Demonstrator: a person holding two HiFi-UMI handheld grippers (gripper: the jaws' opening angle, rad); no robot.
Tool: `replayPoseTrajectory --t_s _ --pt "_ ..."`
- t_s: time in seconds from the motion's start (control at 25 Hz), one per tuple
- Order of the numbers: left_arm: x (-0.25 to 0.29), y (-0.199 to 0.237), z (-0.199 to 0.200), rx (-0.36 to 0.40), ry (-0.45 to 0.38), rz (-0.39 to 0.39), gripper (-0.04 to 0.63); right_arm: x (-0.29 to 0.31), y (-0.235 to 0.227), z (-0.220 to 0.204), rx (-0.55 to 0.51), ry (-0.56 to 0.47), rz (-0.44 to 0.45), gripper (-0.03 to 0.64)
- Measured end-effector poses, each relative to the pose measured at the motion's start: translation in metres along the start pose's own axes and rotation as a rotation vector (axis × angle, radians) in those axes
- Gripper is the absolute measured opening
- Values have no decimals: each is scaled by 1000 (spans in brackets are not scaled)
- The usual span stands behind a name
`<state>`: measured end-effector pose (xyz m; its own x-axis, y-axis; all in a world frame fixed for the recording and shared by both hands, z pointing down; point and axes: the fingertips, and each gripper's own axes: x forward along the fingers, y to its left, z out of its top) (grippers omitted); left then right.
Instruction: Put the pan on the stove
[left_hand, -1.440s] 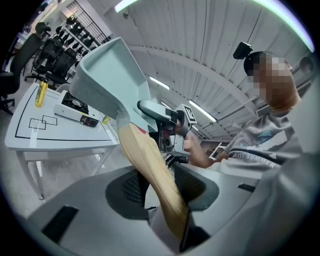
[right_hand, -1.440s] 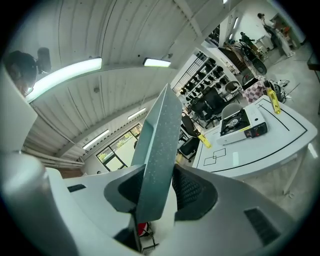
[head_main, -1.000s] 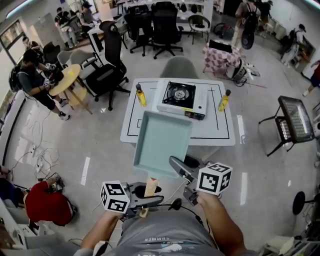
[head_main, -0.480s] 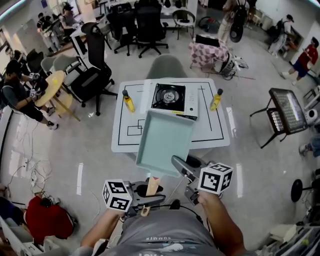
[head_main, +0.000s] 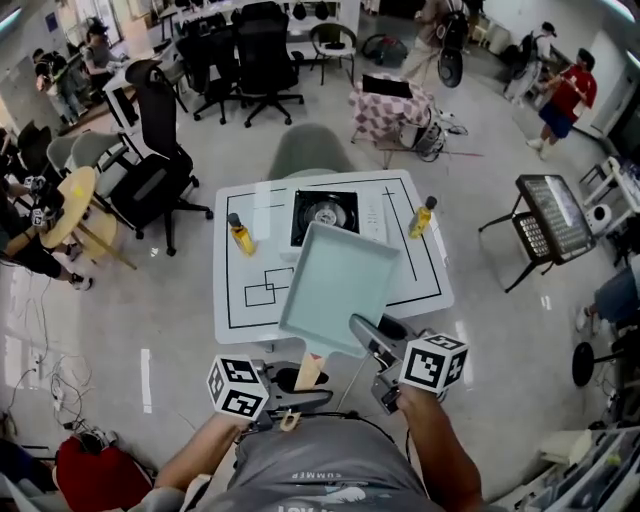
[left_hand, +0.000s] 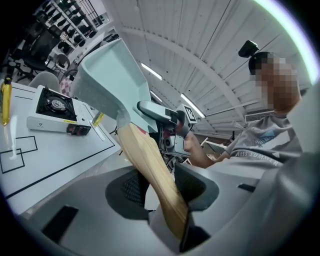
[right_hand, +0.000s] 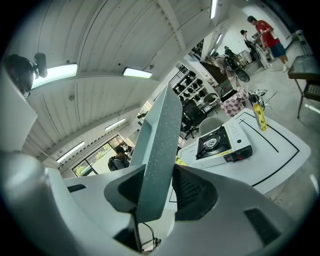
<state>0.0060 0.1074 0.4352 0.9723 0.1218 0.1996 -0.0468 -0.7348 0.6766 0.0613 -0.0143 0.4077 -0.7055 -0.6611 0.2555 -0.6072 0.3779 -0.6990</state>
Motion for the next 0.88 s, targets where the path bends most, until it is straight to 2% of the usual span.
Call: replayPoseTrajectory --t_s 0.6,0.88 --pt "-35 50 38 35 66 -105 153 50 -12 35 0 -65 -107 152" --pt "-37 72 47 39 59 -101 153 67 -27 43 -9 -46 -124 150"
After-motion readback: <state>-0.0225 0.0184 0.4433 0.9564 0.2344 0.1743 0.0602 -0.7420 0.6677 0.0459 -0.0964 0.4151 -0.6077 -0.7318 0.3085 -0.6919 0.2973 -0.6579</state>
